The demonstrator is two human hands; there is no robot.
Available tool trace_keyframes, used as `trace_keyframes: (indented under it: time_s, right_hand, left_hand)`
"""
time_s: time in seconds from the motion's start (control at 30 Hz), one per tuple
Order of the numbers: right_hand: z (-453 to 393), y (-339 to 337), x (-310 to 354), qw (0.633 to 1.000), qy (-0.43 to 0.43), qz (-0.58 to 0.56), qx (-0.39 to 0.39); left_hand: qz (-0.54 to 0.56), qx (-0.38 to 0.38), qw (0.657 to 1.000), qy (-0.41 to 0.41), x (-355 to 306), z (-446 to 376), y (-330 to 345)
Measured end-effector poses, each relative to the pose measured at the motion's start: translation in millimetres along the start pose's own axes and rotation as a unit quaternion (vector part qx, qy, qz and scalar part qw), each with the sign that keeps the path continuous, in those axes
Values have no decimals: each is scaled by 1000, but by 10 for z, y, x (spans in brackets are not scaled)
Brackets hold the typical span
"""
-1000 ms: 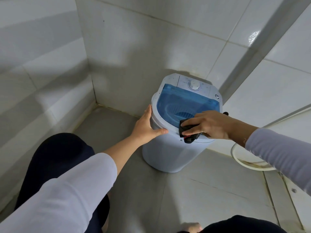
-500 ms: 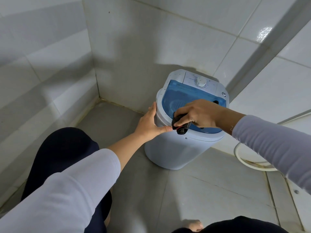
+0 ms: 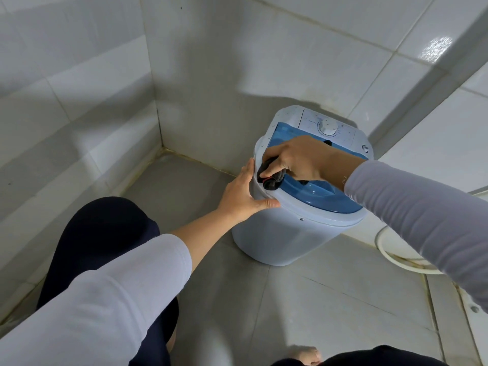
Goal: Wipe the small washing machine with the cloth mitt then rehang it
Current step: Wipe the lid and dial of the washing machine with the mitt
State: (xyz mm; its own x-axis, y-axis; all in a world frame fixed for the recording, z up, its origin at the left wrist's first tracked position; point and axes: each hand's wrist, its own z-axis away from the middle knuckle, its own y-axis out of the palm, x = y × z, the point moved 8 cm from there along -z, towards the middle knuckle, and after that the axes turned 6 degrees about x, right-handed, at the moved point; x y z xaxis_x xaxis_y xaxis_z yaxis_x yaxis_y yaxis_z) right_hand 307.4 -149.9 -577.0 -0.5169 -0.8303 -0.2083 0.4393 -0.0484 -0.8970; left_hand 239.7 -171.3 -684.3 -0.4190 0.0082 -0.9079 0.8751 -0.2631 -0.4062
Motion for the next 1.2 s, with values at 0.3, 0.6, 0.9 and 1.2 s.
trace_keyframes:
  time_s: [0.3,0.6,0.9,1.2]
  right_hand:
    - [-242,-87,-243,997,75,-13,-25]
    - [-213,-292,-808,973,210,-68,-68]
    - [-415,-266,-703,988,130,-77,-31]
    - [-310,57,-667,975,170,-145,0]
  left_hand:
    - [-6,-6,1000,14,-40,11,-24]
    - [4,16,1000,5,-20,-48,-203]
    - [-26,26,999,-14,-68,-430,-559]
    - [15,70,997,-27,1,-573,-469]
